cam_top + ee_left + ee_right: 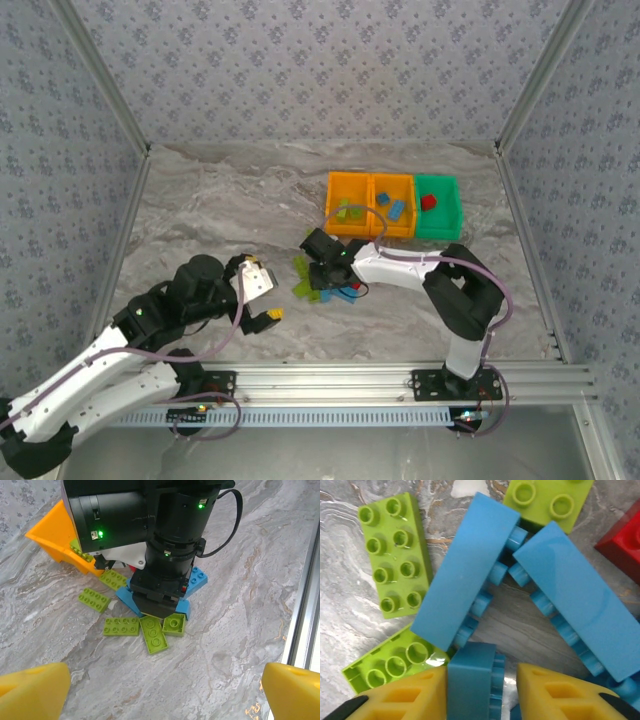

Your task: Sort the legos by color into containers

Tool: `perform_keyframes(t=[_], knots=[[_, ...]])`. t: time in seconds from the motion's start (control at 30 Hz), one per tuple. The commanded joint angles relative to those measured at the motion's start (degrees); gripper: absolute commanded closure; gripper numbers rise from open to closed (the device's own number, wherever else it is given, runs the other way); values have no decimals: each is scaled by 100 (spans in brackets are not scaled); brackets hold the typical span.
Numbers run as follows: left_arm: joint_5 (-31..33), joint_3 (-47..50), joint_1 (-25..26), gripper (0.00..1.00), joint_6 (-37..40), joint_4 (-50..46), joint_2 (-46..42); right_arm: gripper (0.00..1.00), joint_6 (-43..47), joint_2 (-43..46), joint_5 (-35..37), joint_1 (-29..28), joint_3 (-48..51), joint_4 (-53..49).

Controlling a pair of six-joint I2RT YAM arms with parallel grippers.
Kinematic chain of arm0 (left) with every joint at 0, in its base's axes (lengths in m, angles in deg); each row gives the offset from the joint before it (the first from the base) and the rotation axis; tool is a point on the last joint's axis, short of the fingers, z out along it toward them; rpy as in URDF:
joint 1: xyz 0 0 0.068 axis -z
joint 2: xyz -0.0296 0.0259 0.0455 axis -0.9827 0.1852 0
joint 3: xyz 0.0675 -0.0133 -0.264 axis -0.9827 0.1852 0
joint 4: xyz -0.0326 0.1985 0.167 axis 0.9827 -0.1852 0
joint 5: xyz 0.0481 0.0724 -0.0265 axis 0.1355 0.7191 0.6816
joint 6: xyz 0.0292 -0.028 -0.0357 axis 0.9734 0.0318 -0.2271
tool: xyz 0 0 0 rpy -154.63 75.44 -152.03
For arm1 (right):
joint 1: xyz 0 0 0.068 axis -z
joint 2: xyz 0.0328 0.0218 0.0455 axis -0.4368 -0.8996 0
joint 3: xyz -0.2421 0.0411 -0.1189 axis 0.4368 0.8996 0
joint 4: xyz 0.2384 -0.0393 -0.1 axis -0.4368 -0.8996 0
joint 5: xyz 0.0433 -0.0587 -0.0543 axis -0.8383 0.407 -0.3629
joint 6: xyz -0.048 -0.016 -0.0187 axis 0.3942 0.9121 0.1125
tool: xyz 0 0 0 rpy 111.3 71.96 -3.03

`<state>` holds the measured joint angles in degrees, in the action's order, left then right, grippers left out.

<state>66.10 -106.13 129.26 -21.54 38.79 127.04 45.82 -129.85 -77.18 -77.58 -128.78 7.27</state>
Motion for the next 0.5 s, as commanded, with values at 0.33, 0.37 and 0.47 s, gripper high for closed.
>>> perform_keyframes(t=[0.33, 0.37, 0.47], knots=[[-922, 79, -26, 1, 225, 165, -102, 72, 80, 1284, 1047, -160, 52, -492], [-1050, 98, -22, 1, 226, 220, -121, 72, 118, 1503, 1206, -162, 91, -526], [-1154, 141, -32, 1, 219, 360, -158, 72, 310, 2061, 1785, -87, 110, -571]])
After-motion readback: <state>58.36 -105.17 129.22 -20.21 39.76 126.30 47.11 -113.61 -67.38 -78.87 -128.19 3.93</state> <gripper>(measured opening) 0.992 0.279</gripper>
